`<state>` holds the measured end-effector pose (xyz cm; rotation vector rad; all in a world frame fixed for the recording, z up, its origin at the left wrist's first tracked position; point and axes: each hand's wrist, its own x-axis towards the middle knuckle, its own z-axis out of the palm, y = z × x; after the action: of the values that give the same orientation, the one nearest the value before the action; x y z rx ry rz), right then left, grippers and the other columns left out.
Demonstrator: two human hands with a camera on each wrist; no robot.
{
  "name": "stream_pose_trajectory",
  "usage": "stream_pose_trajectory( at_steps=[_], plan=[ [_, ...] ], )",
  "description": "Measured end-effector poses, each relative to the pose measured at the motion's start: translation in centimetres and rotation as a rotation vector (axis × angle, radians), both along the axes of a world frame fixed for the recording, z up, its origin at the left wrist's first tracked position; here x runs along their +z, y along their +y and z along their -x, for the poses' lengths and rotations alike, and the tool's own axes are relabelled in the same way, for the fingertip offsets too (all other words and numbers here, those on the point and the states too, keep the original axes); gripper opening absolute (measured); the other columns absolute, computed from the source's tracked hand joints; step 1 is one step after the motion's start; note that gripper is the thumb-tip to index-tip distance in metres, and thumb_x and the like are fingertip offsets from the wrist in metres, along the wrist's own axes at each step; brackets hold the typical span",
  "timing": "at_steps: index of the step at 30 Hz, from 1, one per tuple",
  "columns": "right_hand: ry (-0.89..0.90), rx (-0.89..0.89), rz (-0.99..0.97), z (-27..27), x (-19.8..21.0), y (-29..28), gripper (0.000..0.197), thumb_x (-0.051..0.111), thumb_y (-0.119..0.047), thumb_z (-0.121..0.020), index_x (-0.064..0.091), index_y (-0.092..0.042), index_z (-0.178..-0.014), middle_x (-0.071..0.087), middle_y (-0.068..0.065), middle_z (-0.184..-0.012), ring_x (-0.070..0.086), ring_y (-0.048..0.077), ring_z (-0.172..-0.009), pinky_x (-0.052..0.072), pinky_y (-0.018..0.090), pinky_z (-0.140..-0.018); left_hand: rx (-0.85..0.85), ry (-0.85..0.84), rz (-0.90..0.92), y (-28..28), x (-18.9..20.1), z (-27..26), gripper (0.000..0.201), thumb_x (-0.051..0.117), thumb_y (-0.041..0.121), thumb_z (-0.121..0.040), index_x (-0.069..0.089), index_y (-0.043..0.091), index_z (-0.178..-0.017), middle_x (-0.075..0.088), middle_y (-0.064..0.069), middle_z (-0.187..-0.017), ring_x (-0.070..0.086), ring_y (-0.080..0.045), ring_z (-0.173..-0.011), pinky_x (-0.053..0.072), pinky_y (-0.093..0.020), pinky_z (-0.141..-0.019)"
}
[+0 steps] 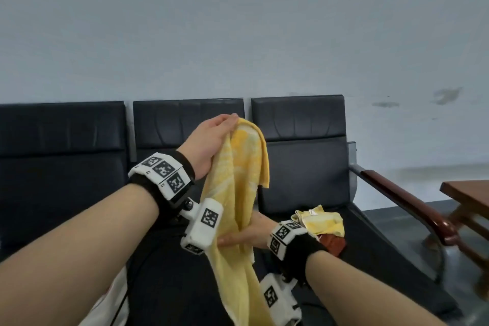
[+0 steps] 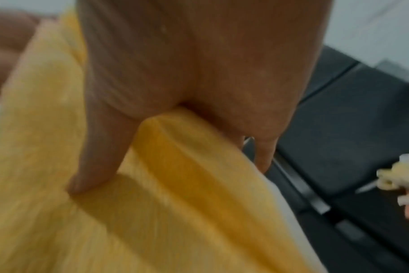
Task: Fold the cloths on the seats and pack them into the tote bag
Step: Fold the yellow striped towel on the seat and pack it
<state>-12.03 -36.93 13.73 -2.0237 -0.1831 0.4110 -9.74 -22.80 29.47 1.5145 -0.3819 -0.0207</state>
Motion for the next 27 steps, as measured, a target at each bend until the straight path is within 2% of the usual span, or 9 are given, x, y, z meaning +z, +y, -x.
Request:
stream_pose_trajectory(
  at_steps=[6,9,12,13,15,17,19,23,27],
  plan=[
    [0.037,-0.071,-0.259,2.0,0.0,5.7,0.077,0.085,-0.042,-0.061,0.057,-0.029,-0.132,0.069,-0.005,-0.119,0.064,0.017,-0.109,0.05,0.042,-0.1,0.303,-0.074,-0.195,5.2,-2.6,-2.5,0.029,0.057,0.042,-0.098,0.071,0.019,-0.108,0.072,-0.005,-0.107,0.067,-0.023,-0.102,0.054,-0.043,-0.094],
    [-0.013,-0.197,-0.344,0.3,1.7,6.2,0.084,0.08,-0.037,-0.054,0.054,-0.025,-0.133,0.066,0.001,-0.122,0.062,0.022,-0.112,0.048,0.045,-0.102,0.44,0.073,-0.346,8.2,-7.3,-3.5,0.044,0.053,0.047,-0.099,0.061,0.014,-0.127,0.063,-0.007,-0.128,0.058,-0.025,-0.117,0.045,-0.043,-0.106],
    [0.036,-0.322,-0.377,-2.0,2.5,5.8,0.091,0.08,-0.052,-0.041,0.059,-0.022,-0.125,0.069,0.005,-0.116,0.066,0.026,-0.106,0.051,0.048,-0.098,0.491,0.35,-0.336,10.3,-12.6,-2.8,0.066,0.043,0.055,-0.1,0.05,0.003,-0.141,0.051,-0.015,-0.143,0.048,-0.033,-0.131,0.035,-0.04,-0.111],
    [0.077,-0.376,-0.366,-2.8,2.4,5.6,0.094,0.078,-0.058,-0.038,0.059,-0.022,-0.123,0.069,0.005,-0.115,0.066,0.028,-0.104,0.051,0.048,-0.096,0.456,0.481,-0.301,10.6,-14.2,-2.0,0.069,0.039,0.059,-0.1,0.055,0.002,-0.135,0.055,-0.017,-0.139,0.051,-0.034,-0.127,0.037,-0.042,-0.108],
    [0.138,-0.432,-0.337,-4.1,1.7,5.3,0.098,0.075,-0.067,-0.036,0.06,-0.023,-0.123,0.068,0.003,-0.114,0.065,0.028,-0.105,0.05,0.047,-0.098,0.334,0.697,-0.298,10.8,-17.9,-0.2,0.082,0.032,0.07,-0.095,0.071,-0.001,-0.106,0.071,-0.02,-0.11,0.065,-0.034,-0.098,0.044,-0.041,-0.089],
    [0.162,-0.443,-0.313,-4.6,0.9,5.4,0.102,0.072,-0.071,-0.038,0.058,-0.024,-0.128,0.066,0.001,-0.119,0.062,0.027,-0.109,0.047,0.046,-0.101,0.157,0.795,-0.211,10.3,-20.8,1.5,0.095,0.04,0.084,-0.082,0.074,-0.003,-0.095,0.071,-0.019,-0.095,0.065,-0.033,-0.082,0.045,-0.039,-0.081],
    [0.205,-0.416,-0.296,-3.8,0.9,6.0,0.097,0.07,-0.071,-0.044,0.058,-0.024,-0.128,0.066,0.002,-0.12,0.062,0.026,-0.111,0.046,0.046,-0.103,0.001,0.822,-0.015,9.5,-21.8,3.2,0.092,0.046,0.082,-0.077,0.076,0.0,-0.106,0.07,-0.02,-0.11,0.067,-0.036,-0.096,0.047,-0.042,-0.091],
    [0.317,-0.393,-0.332,-2.3,0.7,7.5,0.077,0.071,-0.064,-0.059,0.06,-0.019,-0.121,0.067,0.009,-0.117,0.064,0.03,-0.108,0.048,0.048,-0.1,-0.109,0.797,0.294,7.7,-20.6,5.6,0.084,0.04,0.072,-0.09,0.069,-0.001,-0.12,0.064,-0.027,-0.124,0.062,-0.042,-0.114,0.042,-0.051,-0.107],
    [0.336,-0.419,-0.277,-3.6,-0.4,7.5,0.099,0.065,-0.069,-0.041,0.053,-0.024,-0.128,0.061,0.008,-0.123,0.061,0.031,-0.11,0.047,0.049,-0.1,-0.119,0.785,0.172,7.8,-21.0,6.8,0.074,0.039,0.071,-0.091,0.071,0.013,-0.123,0.067,-0.02,-0.123,0.063,-0.038,-0.116,0.043,-0.051,-0.108]
  ],
)
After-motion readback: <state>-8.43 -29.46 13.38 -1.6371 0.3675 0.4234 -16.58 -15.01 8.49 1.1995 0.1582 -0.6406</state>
